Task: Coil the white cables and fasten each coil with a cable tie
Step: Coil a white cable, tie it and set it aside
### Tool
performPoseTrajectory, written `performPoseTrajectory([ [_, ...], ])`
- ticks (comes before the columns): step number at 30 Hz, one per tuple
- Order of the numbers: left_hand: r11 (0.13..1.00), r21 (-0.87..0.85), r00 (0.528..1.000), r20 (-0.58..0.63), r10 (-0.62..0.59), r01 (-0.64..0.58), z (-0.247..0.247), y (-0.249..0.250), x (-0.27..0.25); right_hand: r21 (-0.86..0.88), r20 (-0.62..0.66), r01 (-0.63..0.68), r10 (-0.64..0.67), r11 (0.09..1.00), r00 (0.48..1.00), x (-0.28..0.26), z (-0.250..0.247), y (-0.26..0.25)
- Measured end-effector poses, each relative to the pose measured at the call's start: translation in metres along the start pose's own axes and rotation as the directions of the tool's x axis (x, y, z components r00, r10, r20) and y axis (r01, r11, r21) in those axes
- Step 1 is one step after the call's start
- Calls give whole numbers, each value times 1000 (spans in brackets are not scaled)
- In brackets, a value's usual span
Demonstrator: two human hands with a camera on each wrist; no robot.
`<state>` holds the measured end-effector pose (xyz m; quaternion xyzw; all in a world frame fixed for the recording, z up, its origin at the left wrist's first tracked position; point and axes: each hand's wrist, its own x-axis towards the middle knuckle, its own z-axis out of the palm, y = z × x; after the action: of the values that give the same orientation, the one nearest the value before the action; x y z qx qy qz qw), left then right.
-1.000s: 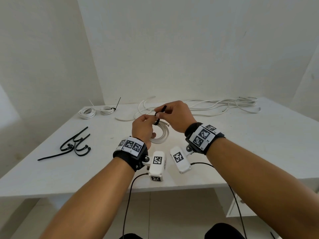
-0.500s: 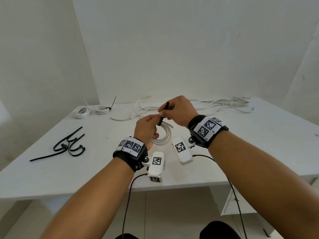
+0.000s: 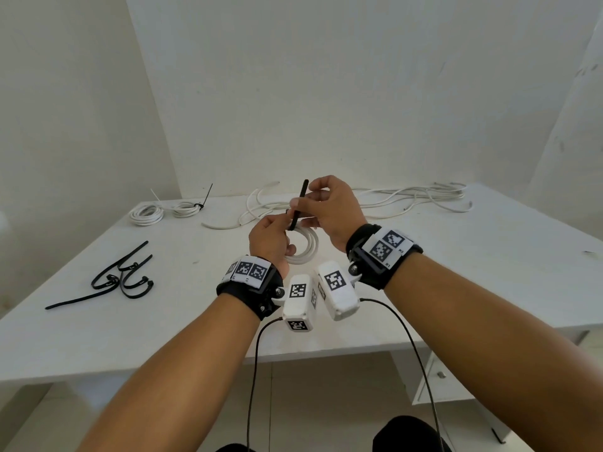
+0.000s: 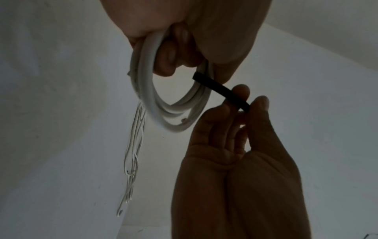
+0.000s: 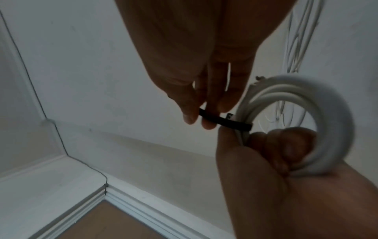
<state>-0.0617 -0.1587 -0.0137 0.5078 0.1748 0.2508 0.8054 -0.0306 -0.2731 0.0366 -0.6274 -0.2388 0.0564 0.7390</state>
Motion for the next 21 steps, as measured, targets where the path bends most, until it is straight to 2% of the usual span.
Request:
performPoseTrajectory([
  [4,1000,-18,1000,-18,-8,8,4,3,2,10,-102,77,-76,997,992,-2,-4,-1],
  [7,1000,-18,1000,-7,0,0,5,4,3,-110,-99,101,-111,989,989,1,-5,-2],
  [9,1000,2,1000,-6,22,-22,4,6,4,-171,-44,51,-60,984,997,4,-6,-5],
  [11,997,44,998,-18,61,-60,2,7,6,-140,26,-50,54,989,998,5,-10,-10],
  [13,991,85,994,-30,104,-101,0,9,7,-133,55,-103,111,986,992,6,-14,-13],
  [17,971,172,985,-30,172,-164,0,14,6,-300,58,-62,83,952,995,5,-12,-11],
  [21,957,216,979,-10,202,-195,0,14,5,-320,56,-41,62,946,996,6,-11,-7],
])
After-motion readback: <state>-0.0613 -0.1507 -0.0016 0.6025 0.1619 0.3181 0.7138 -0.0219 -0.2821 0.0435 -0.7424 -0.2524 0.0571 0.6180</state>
